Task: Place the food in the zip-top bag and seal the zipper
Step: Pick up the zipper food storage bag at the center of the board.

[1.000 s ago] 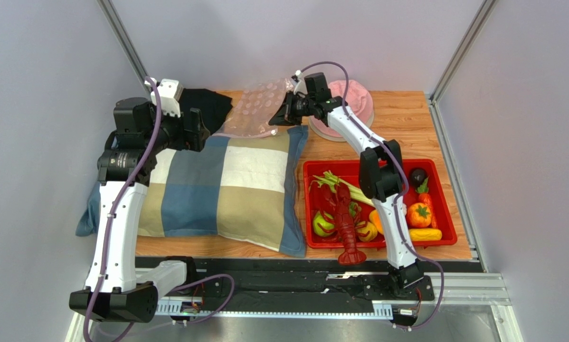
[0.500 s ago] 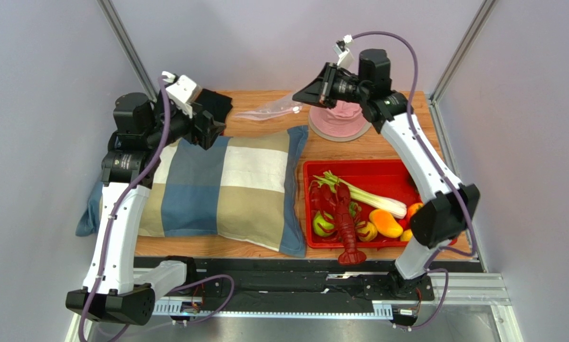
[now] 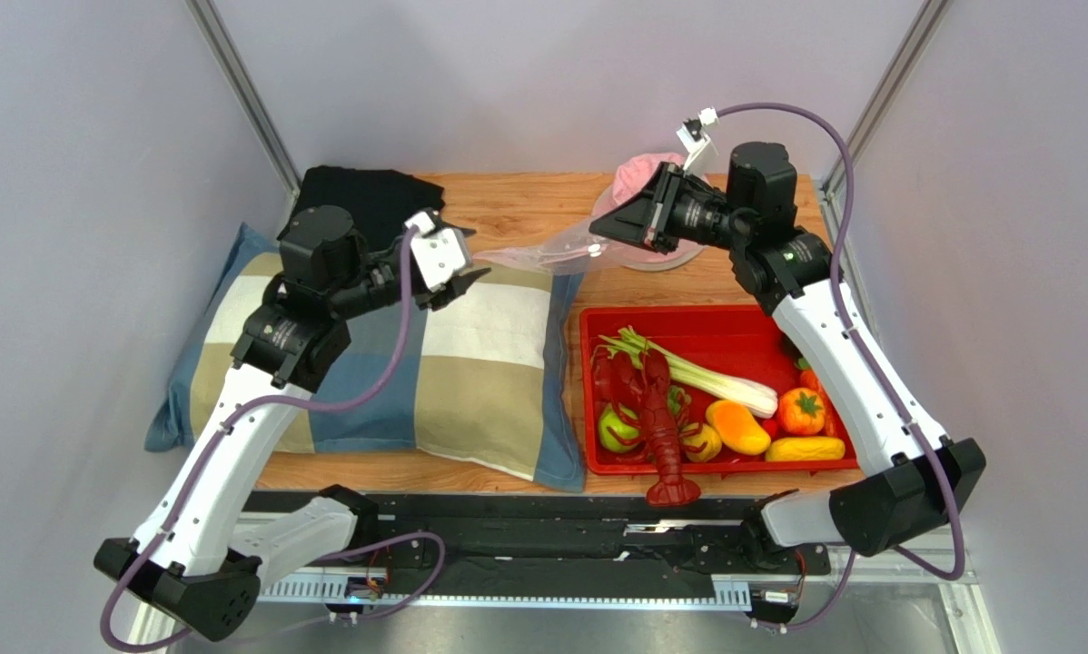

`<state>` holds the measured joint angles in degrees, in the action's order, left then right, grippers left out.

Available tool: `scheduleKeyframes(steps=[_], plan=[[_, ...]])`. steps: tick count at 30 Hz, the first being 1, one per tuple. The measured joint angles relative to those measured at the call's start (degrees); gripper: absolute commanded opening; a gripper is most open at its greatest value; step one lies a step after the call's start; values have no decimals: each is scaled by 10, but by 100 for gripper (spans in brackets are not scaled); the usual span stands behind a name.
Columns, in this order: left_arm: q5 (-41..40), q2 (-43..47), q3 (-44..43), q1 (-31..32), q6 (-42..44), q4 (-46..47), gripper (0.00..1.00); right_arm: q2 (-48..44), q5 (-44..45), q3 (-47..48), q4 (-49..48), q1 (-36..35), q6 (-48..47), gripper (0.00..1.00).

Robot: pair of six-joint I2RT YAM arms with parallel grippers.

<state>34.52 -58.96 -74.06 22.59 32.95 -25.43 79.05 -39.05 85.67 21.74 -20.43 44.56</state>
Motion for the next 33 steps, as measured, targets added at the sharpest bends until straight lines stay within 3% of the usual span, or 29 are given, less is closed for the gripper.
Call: scheduleKeyframes(steps=[9, 33], plan=[[-21, -26, 13, 82, 77, 0, 51, -43, 2, -35, 7, 0, -1, 0], [-87, -103, 13, 144, 126, 32, 39, -66, -17, -56, 13, -10, -6, 0]])
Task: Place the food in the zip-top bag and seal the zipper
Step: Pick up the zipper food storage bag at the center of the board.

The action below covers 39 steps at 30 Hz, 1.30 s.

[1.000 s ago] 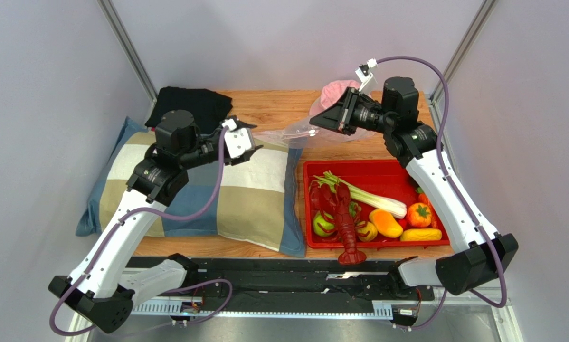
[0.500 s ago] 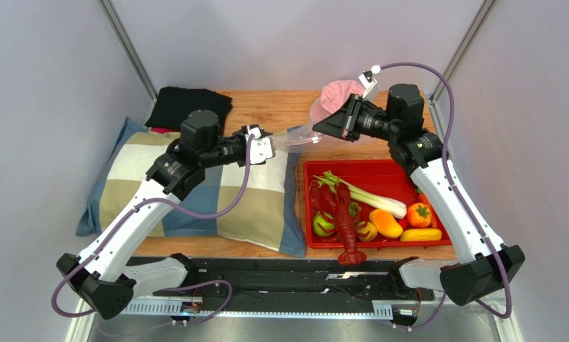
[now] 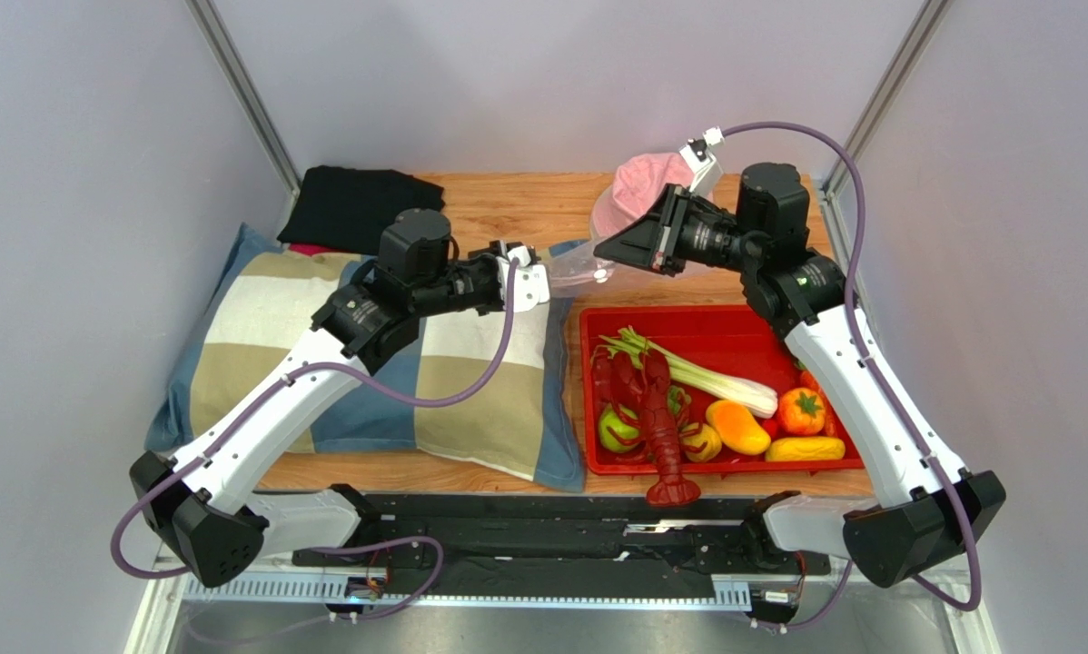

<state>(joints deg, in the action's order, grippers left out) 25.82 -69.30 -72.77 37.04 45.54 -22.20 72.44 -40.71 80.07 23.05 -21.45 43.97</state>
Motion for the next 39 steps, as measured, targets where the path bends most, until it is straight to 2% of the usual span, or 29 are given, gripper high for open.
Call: scheduleKeyframes(steps=[1, 4, 5, 6, 7, 8, 9, 12, 13, 19, 22, 26, 32, 39], plan=[[-5, -3, 0, 5, 0, 4, 38, -1, -1, 0, 1, -2, -2, 0], [-10, -8, 0, 21, -5, 16, 22, -2, -3, 0, 3, -5, -7, 0], [-11, -10, 0, 26, -14, 19, 7, -3, -3, 0, 3, -5, -9, 0], [-10, -12, 0, 30, -25, 21, 0, -3, -3, 0, 3, -6, -12, 0], [-9, -14, 0, 33, -41, 23, 0, -3, -3, 0, 5, -6, -15, 4], [-9, -18, -3, 35, -68, 24, 0, -3, -2, 0, 7, -6, -19, 10], [-11, -23, -7, 35, -96, 24, 0, -3, -1, 0, 8, -5, -22, 29], [-26, -42, -28, 35, -202, 31, 0, -3, 10, 13, 26, 10, -42, 63], [-39, -49, -37, 35, -245, 37, 0, -3, 16, 20, 34, 16, -49, 67], [-116, -60, -68, 35, -480, 62, 0, -14, 60, 57, 71, 68, -107, 65], [-155, -66, -88, 36, -582, 64, 0, -31, 71, 56, 89, 72, -129, 63], [-198, -104, -158, 39, -714, 48, 0, -66, 75, 44, 99, 67, -142, 62], [-237, -170, -210, 71, -841, 31, 0, -92, 102, 41, 102, 24, -156, 62], [-255, -246, -253, 103, -931, -1, 0, -71, 224, 42, 119, -52, -224, 60]])
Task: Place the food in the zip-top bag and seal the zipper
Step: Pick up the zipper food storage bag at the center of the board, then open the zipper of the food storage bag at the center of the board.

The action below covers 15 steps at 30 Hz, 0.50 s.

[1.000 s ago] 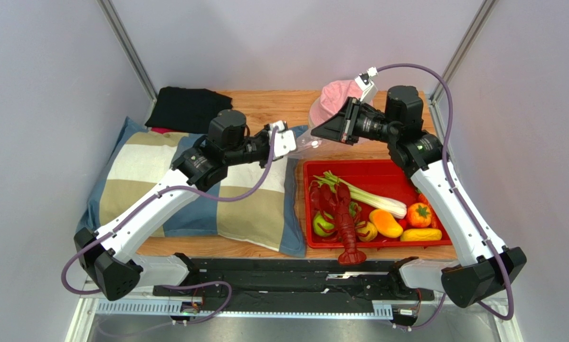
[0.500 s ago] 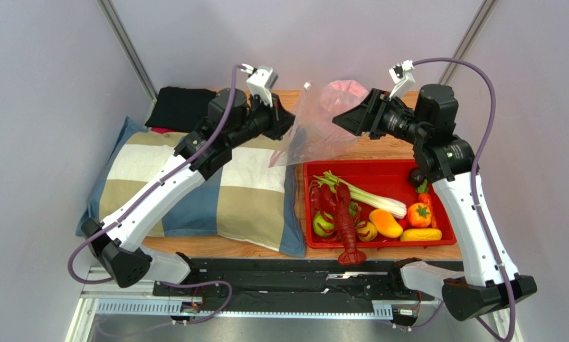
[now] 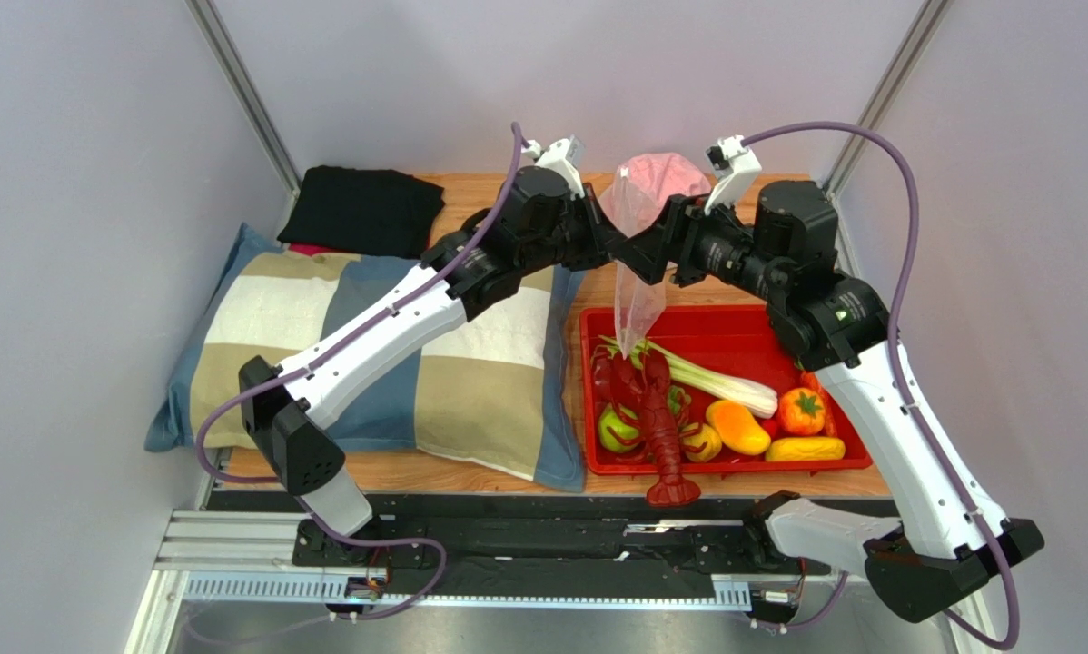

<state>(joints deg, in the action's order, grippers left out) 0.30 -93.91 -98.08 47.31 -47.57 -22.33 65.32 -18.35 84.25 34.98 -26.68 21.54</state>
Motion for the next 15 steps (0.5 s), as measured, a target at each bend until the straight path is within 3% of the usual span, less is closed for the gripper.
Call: scheduleKeyframes(steps=[3, 7, 11, 15], plan=[[-4, -8, 0, -1, -23, -11, 0, 4, 61, 0, 12, -13, -36, 54], [-4, -9, -9, -2, -45, -11, 0, 6, 124, -4, 24, -17, -80, 53], [3, -9, -22, -1, -56, -8, 0, 9, 157, -16, 26, -17, -108, 52], [9, -9, -26, -1, -63, -6, 0, 18, 161, -21, 30, -17, -123, 43]])
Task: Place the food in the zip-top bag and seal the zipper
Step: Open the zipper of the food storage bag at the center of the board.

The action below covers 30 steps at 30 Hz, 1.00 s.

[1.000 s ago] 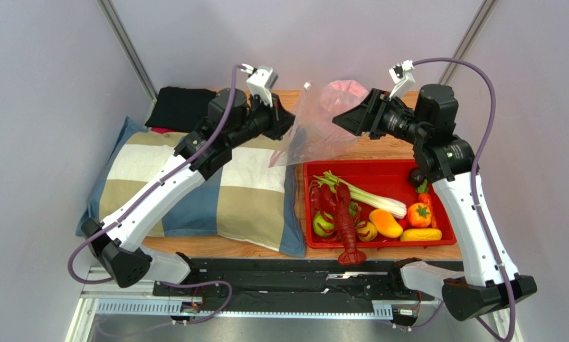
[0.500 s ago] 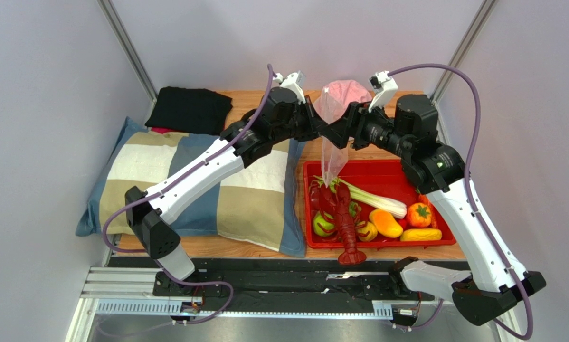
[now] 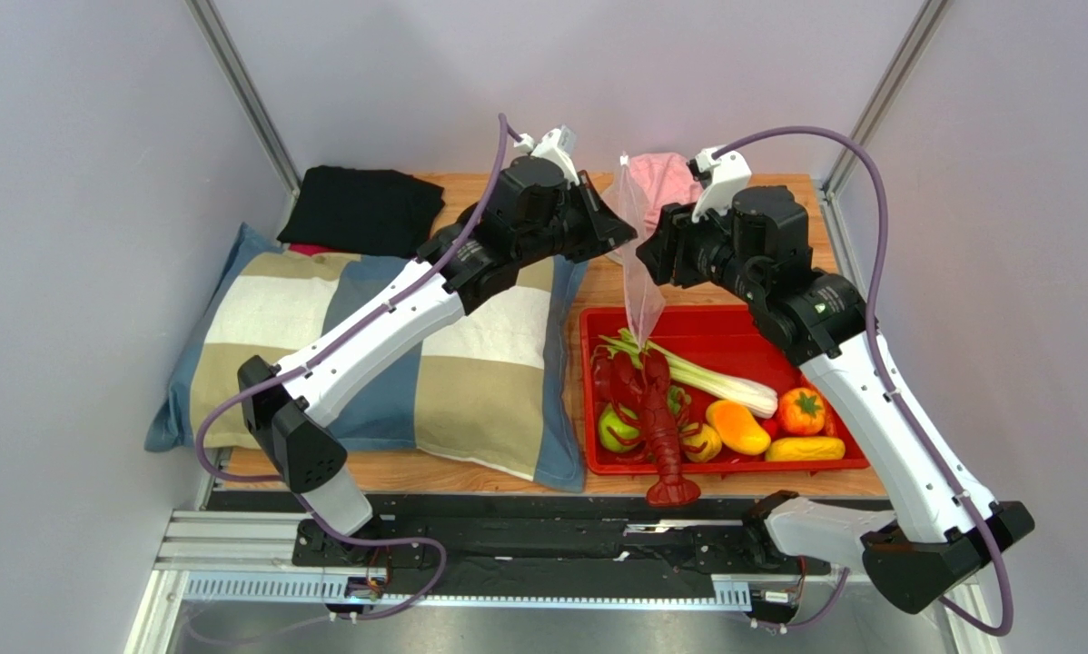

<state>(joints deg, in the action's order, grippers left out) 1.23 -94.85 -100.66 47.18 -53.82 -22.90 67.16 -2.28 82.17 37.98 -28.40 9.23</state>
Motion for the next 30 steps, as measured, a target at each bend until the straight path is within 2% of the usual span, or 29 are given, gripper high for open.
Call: scheduleKeyframes(steps=[2, 4, 5, 7, 12, 18, 24, 27, 30], plan=[[1, 0, 0, 0, -2, 0, 0, 2, 3, -3, 0, -1, -8, 38], [3, 0, 0, 0, -2, 0, 0, 2, 15, -8, 3, -1, -17, 26], [3, 0, 0, 0, -2, 0, 0, 2, 24, -9, 6, -2, -23, 12], [9, 0, 0, -2, -2, 0, 0, 2, 44, -11, 9, -2, -35, 0], [50, 10, 37, -21, 15, 17, 0, -1, 75, -11, 27, 26, -60, 0], [122, 16, 94, -58, 96, 48, 0, -35, 65, -11, 50, 119, -77, 0], [192, -7, 74, -56, 159, 85, 0, -97, 60, -11, 48, 130, -112, 0], [220, -54, 35, -57, 166, 95, 8, -106, 51, -11, 47, 132, -117, 0], [240, -92, 30, -59, 167, 106, 11, -97, 43, -20, 42, 133, -118, 0]])
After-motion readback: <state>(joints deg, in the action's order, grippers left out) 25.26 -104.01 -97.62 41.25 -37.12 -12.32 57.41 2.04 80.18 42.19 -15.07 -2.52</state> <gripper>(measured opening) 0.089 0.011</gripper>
